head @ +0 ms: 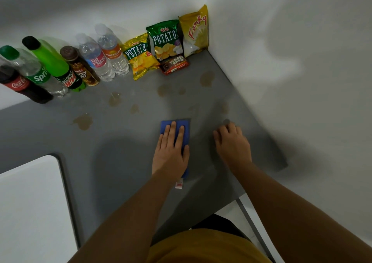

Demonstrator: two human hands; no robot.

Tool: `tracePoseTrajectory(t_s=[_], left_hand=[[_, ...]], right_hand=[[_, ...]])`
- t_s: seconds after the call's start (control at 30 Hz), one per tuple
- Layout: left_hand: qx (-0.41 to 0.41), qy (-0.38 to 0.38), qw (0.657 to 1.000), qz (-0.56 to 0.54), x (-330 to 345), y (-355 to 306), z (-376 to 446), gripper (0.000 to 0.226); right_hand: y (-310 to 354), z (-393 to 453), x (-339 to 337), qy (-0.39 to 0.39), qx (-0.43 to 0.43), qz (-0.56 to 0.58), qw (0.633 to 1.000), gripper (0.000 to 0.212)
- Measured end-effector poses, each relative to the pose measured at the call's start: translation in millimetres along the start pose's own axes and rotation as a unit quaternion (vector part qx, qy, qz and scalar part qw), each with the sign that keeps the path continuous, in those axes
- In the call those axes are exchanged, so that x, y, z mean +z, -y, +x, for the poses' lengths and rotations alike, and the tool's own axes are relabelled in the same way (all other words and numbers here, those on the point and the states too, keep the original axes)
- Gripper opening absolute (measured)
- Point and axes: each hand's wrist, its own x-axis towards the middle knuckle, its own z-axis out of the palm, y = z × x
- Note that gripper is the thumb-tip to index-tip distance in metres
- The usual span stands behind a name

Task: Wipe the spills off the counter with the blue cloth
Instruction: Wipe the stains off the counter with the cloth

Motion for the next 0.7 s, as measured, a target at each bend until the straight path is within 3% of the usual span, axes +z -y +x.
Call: tracePoseTrajectory(t_s=[0.3, 0.5, 0.7], left_hand=[[-0.04, 0.008, 0.999, 0.015, -15.7, 33.4, 35.4, 0.064], [-0.042, 0.023, 0.999, 0.013, -10.8, 0.9, 79.1, 0.064], [0.019, 0.026, 0.999, 0.005, -0.5, -38.5, 77.7, 0.064]], right_hand=[[-3.8, -2.6, -1.8, 0.003, -0.003, 0.013, 1.0, 0.036], [-13.8, -5.5, 1.0, -0.007, 0.005, 0.015, 1.0, 0.036], [-20.7, -4.4, 0.8, -0.034, 0.01, 0.007, 0.999, 0.031]])
